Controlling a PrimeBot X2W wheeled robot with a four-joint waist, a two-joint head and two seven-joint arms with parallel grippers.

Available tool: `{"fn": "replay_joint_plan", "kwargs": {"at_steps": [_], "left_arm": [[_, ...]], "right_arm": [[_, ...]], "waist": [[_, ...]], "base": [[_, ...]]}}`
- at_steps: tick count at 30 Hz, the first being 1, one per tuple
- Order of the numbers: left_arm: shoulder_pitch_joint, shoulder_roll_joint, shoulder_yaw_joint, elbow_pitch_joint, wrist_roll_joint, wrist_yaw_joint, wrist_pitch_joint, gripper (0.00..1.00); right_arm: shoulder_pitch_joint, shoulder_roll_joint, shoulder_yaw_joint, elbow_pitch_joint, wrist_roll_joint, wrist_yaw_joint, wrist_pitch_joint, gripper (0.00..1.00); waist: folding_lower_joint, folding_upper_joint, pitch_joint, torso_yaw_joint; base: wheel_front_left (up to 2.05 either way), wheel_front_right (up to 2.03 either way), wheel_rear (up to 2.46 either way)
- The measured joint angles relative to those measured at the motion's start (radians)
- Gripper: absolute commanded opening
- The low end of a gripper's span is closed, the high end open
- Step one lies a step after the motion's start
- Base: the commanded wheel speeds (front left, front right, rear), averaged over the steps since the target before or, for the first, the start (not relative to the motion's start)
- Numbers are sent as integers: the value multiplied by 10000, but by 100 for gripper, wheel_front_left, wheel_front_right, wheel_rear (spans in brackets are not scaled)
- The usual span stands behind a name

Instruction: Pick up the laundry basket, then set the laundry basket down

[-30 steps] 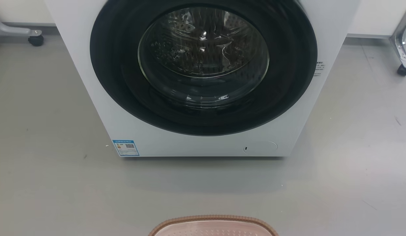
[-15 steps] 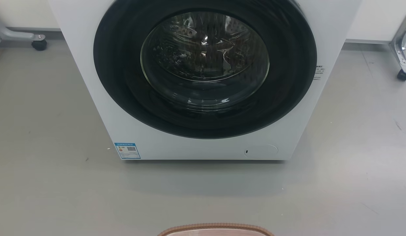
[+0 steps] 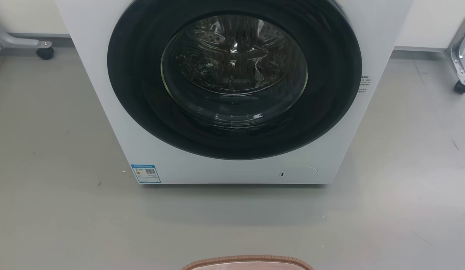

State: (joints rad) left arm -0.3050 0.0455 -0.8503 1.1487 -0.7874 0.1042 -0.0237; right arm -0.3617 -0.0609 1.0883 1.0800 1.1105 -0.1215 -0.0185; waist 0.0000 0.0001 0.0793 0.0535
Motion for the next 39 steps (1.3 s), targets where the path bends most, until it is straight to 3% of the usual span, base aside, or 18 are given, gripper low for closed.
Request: {"fn": "replay_joint_plan", "kwargs": {"at_steps": [24,39], "left_arm": [[-108,-17,-224,69,-140,-69,-234,0],[-2167,25,-15,150,-194,12,-353,0]], "right_arm": [[-370,6,309,207,295,255,-194,0],[-2432,-102,330,15,334,71,-359,0]], "waist": [[0,0,307,-60],[3,0,1596,-99]], "base": [[0,0,0],[0,0,0]]}}
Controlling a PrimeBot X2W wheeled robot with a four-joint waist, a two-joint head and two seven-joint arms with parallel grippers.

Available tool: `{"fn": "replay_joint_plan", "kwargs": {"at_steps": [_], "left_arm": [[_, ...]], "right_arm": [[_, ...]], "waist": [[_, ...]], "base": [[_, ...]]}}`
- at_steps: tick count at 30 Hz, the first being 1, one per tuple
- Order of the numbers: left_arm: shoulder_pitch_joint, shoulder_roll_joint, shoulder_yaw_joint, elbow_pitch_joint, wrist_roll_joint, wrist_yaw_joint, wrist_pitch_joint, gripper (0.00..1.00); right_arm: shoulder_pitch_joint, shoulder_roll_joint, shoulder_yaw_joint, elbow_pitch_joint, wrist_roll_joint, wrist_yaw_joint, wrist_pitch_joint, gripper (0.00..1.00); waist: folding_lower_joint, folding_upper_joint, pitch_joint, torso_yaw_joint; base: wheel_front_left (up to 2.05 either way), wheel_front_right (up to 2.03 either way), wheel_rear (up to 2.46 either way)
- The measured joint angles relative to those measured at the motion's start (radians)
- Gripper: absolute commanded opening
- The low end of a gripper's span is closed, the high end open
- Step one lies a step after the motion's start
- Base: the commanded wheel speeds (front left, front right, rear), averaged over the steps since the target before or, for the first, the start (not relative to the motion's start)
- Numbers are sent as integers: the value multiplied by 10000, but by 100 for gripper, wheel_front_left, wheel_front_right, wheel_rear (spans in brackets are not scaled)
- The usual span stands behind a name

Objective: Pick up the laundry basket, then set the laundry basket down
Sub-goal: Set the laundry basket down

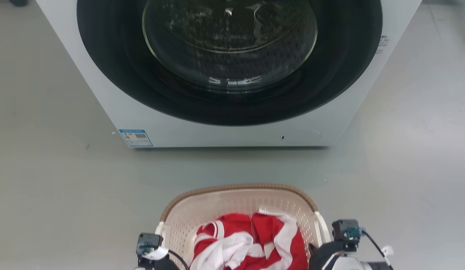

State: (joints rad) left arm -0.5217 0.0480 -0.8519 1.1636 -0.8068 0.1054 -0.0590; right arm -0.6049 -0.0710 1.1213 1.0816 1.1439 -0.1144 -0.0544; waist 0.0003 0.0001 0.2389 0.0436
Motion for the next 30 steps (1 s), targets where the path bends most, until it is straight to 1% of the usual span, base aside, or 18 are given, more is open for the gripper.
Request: {"fn": "replay_joint_plan", "kwargs": {"at_steps": [7,8,14,16,18,30], "left_arm": [[-934,59,50,-132,0,38,-15,0],[-1216,63,81,-174,0,94,-15,0],[-2018,59,238,-198,2,105,-58,0],[-2139,59,267,-196,4,105,-59,0],[-2510,56,318,-192,40,123,-107,0],[-3931,167,531,-165,125,180,-236,0]], "right_arm": [[-1055,-71,-50,6,-54,-86,-33,0],[-1365,-79,-86,48,-96,-86,-90,0],[-2336,-81,-123,307,-276,-86,-176,0],[-2488,-81,-125,353,-297,-86,-178,0],[-2875,-81,-123,458,-414,-86,-263,0],[-4387,-82,-105,629,-729,-86,-447,0]], "waist": [[0,0,889,11],[1,0,1164,15],[0,0,2015,13],[0,1,2158,11],[0,1,2595,5],[0,1,4370,-5]], "base": [[0,0,0],[0,0,0],[0,0,0],[0,0,0],[0,0,0],[0,0,0]]}}
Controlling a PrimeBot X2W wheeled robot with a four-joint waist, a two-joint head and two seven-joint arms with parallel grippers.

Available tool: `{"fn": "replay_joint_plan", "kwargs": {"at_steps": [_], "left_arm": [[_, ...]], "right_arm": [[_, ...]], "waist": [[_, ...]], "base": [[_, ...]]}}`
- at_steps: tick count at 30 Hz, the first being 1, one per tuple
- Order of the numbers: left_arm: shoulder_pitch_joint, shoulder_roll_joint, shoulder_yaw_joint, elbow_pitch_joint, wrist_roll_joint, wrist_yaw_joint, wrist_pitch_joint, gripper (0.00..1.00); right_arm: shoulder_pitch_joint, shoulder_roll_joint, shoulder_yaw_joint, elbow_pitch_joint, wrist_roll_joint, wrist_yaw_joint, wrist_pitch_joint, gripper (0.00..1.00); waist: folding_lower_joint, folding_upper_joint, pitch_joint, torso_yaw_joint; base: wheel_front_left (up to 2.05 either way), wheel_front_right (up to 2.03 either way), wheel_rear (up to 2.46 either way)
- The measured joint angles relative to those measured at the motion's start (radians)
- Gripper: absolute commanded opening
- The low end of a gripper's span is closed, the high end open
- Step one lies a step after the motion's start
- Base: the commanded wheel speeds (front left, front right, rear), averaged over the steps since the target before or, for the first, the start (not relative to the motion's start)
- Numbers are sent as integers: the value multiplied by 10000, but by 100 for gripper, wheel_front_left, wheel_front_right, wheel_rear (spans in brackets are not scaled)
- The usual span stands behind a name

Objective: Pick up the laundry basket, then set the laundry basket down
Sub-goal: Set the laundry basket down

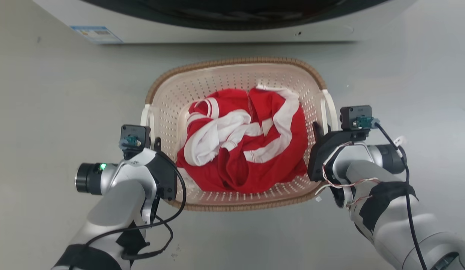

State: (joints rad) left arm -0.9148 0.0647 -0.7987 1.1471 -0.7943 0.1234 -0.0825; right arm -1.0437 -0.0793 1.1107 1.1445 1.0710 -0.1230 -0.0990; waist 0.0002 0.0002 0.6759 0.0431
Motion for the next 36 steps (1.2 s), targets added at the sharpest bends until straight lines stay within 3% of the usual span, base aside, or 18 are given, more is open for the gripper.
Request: {"fn": "replay_joint_plan", "kwargs": {"at_steps": [15,31,32,33,34,35,36], "left_arm": [[-768,-27,71,165,111,0,-357,0],[-1335,-58,111,433,144,-2,-694,0],[-1350,-59,111,453,146,-2,-713,0],[-1375,-63,109,472,161,-2,-752,0],[-1415,-65,107,483,199,-2,-794,7],[-1474,-58,104,495,244,-2,-819,41],[-1518,-56,92,510,320,-2,-872,47]], "right_arm": [[-778,23,61,334,-207,104,-360,0],[-1299,73,82,560,-247,236,-711,0],[-1329,71,82,562,-247,236,-721,4],[-1345,71,84,562,-247,236,-757,25],[-1349,69,94,564,-255,236,-788,39],[-1348,59,125,570,-318,236,-788,45],[-1347,56,142,571,-372,236,-800,57]], "waist": [[-1,0,1776,27],[-3,-2,2273,140],[-3,-2,2294,148],[-3,-2,2313,155],[-3,-2,2331,163],[-3,-2,2349,171],[-3,-2,2364,178]], "base": [[0,0,0],[0,0,0],[0,0,0],[0,0,0],[0,0,0],[0,0,0],[0,0,0]]}}
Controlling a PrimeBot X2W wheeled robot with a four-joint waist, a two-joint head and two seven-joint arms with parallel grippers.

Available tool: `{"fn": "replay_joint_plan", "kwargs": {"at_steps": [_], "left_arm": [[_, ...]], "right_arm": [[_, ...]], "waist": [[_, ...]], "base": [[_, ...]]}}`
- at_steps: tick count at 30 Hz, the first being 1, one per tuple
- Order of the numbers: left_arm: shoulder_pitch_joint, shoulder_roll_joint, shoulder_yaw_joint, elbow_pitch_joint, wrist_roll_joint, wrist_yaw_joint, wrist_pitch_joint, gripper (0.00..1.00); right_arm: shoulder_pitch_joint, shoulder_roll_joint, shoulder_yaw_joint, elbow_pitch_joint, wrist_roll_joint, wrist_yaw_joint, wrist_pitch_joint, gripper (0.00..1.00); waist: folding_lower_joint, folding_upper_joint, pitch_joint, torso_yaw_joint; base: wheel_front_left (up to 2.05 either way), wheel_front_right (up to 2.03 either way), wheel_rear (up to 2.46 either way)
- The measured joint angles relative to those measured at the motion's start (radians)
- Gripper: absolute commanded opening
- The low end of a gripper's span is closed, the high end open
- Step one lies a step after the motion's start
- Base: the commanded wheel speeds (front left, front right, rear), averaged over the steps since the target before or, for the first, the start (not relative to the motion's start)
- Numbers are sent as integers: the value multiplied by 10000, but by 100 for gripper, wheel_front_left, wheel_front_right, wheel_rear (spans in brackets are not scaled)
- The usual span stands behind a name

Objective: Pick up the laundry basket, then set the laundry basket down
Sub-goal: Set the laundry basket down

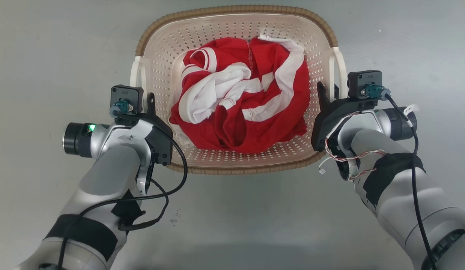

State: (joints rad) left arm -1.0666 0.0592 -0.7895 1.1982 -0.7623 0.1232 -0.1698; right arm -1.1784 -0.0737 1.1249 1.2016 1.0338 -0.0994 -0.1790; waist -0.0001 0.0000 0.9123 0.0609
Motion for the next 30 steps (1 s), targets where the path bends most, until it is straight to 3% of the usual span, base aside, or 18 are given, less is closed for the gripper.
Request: {"fn": "replay_joint_plan", "kwargs": {"at_steps": [1,2,3,6,30], "left_arm": [[-26,-2,-8,29,71,2,-2,54],[-34,12,-19,61,98,2,-6,79],[-36,15,-25,88,104,0,-8,89],[-105,-2,-27,132,113,0,-94,100],[-278,123,-27,502,184,0,-345,100]], "right_arm": [[-7,4,4,-10,-31,0,-25,71],[-9,12,8,-17,-36,0,-73,84],[-10,19,13,-19,-36,0,-86,97],[-14,46,35,-19,-38,29,-165,100],[-19,86,40,-119,4,27,-441,100]], "waist": [[0,0,15,7],[0,0,29,14],[0,0,43,18],[0,0,77,32],[0,0,-315,-111]], "base": [[0,0,0],[0,0,0],[0,0,0],[0,0,0],[0,0,0]]}}
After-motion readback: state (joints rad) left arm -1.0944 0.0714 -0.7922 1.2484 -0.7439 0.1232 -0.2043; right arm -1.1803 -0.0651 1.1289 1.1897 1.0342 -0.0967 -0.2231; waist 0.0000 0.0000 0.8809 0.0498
